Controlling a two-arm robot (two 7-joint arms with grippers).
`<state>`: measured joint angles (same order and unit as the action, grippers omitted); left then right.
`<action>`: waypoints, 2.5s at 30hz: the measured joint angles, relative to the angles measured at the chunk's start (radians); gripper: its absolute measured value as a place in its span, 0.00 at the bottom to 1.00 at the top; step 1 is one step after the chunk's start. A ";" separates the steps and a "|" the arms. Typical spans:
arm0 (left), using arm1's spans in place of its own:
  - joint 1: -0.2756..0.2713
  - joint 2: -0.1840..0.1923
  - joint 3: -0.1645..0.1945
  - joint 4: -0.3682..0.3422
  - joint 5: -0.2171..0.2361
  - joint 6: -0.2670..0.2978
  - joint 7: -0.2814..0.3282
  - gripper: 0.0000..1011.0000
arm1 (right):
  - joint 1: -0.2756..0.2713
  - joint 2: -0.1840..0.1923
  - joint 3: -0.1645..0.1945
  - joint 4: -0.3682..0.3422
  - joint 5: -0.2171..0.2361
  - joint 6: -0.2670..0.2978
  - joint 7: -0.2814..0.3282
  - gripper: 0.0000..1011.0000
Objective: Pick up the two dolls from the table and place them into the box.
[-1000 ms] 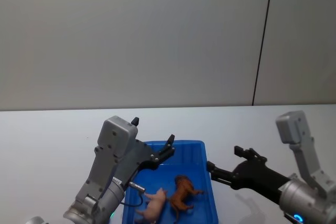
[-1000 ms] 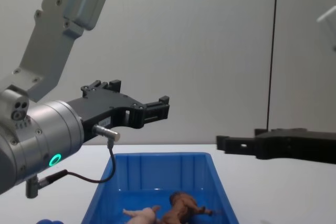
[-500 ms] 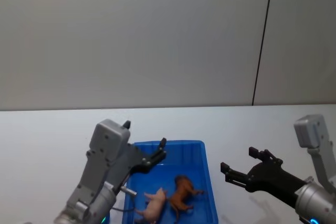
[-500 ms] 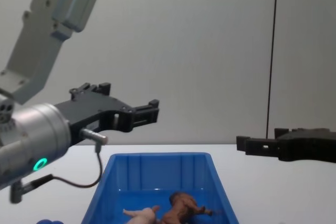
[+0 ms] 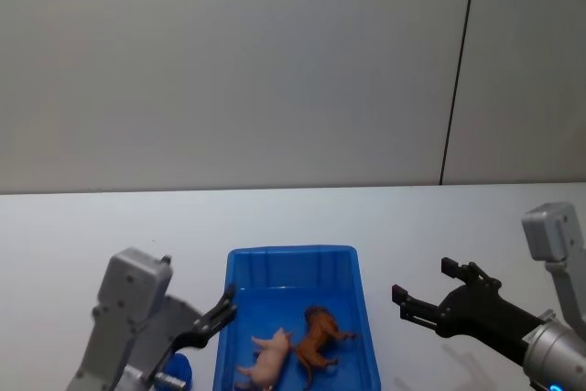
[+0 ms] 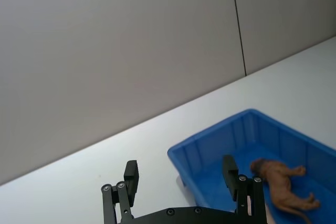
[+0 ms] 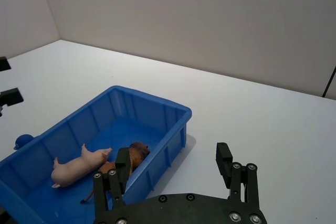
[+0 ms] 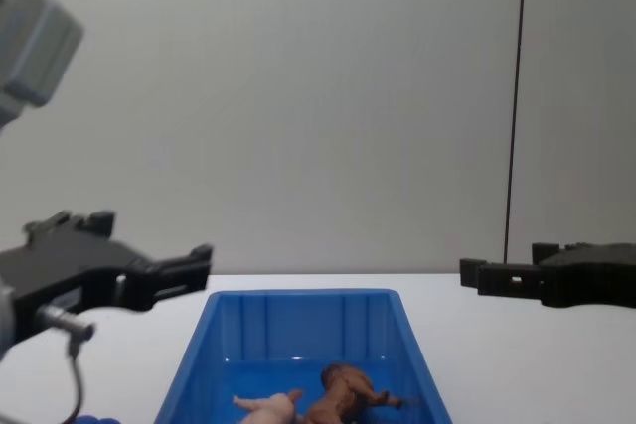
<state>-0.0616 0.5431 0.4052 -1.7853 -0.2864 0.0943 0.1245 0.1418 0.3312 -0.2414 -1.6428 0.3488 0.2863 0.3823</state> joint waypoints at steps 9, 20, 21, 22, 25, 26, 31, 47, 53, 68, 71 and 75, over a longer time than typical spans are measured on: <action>0.093 0.076 -0.020 -0.050 -0.060 0.019 0.054 0.99 | -0.003 0.004 0.002 -0.002 0.001 -0.002 -0.001 0.99; 0.147 0.107 -0.029 -0.048 -0.096 0.016 0.060 0.99 | -0.004 0.005 0.003 -0.003 0.002 -0.003 0.000 0.99; 0.149 0.107 -0.030 -0.046 -0.098 0.016 0.059 0.99 | -0.004 0.005 0.003 -0.004 0.002 -0.003 0.000 0.99; 0.151 0.107 -0.030 -0.042 -0.100 0.014 0.055 0.99 | -0.005 0.006 0.003 -0.004 0.003 -0.003 0.000 0.99; 0.154 0.106 -0.031 -0.032 -0.103 0.013 0.048 0.99 | -0.005 0.006 0.004 -0.004 0.003 -0.003 0.000 0.99; 0.154 0.104 -0.032 -0.025 -0.104 0.012 0.043 0.99 | -0.005 0.006 0.004 -0.004 0.003 -0.003 0.000 0.99; 0.149 0.093 -0.033 0.000 -0.106 0.012 0.023 0.99 | -0.005 0.006 0.004 -0.004 0.003 -0.003 0.000 0.99; 0.096 0.047 -0.043 0.112 -0.097 0.019 -0.068 0.99 | -0.006 0.007 0.004 -0.004 0.003 -0.003 0.000 0.99; 0.080 0.035 -0.047 0.147 -0.091 0.023 -0.097 0.99 | -0.006 0.007 0.004 -0.005 0.003 -0.003 0.000 0.99; 0.045 0.009 -0.053 0.218 -0.074 0.039 -0.160 0.84 | -0.006 0.007 0.004 -0.004 0.003 -0.003 0.000 0.99; 0.039 0.005 -0.055 0.227 -0.071 0.042 -0.170 0.78 | -0.006 0.007 0.004 -0.004 0.003 -0.003 0.000 0.99; 0.028 0.001 -0.058 0.239 -0.066 0.049 -0.191 0.66 | -0.006 0.007 0.004 -0.004 0.003 -0.003 0.000 0.99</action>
<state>-0.0337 0.5440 0.3472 -1.5460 -0.3528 0.1435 -0.0662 0.1363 0.3379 -0.2376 -1.6472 0.3513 0.2834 0.3820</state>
